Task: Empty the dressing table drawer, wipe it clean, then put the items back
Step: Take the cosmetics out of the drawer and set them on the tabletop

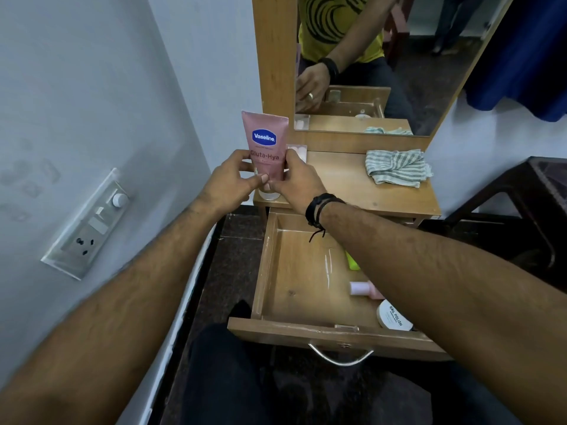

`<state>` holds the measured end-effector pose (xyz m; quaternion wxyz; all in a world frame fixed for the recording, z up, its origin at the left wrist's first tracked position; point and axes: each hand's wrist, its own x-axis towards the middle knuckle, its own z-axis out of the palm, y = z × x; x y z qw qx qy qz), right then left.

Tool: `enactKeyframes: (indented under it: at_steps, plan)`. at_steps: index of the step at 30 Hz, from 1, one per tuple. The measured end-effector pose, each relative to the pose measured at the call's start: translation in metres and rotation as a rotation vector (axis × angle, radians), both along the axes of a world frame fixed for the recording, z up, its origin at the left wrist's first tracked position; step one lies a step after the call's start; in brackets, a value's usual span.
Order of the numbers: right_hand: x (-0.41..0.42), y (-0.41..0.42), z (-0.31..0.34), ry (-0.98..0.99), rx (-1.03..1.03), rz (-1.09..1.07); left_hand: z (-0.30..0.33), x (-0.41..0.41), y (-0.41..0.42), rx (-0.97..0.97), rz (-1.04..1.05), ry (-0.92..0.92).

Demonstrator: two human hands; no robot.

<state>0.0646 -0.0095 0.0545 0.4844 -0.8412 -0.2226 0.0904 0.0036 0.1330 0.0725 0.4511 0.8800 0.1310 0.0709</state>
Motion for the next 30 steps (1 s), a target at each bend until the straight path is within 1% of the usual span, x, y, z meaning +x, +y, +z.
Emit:
enactKeyframes:
  at_steps: [8, 14, 23, 26, 28, 30]
  plan:
    - [0.001, 0.002, -0.011, -0.018, -0.047, 0.009, -0.007, -0.001, 0.0, 0.021, 0.008, 0.031]
    - [0.002, -0.001, -0.011, 0.006, -0.009, -0.014, -0.011, -0.002, -0.004, 0.028, 0.022, 0.037]
    - [-0.01, -0.022, -0.006, -0.005, -0.039, -0.098, -0.012, -0.016, -0.016, 0.06, 0.143, 0.003]
    - [-0.018, -0.038, 0.0, -0.02, -0.04, -0.123, -0.011, -0.026, -0.025, 0.106, 0.172, -0.033]
    - [-0.029, -0.058, 0.001, -0.031, -0.058, -0.131, -0.014, -0.037, -0.039, 0.128, 0.15, -0.06]
    - [-0.034, -0.075, 0.003, -0.036, -0.105, -0.115, -0.019, -0.042, -0.05, 0.147, 0.073, -0.08]
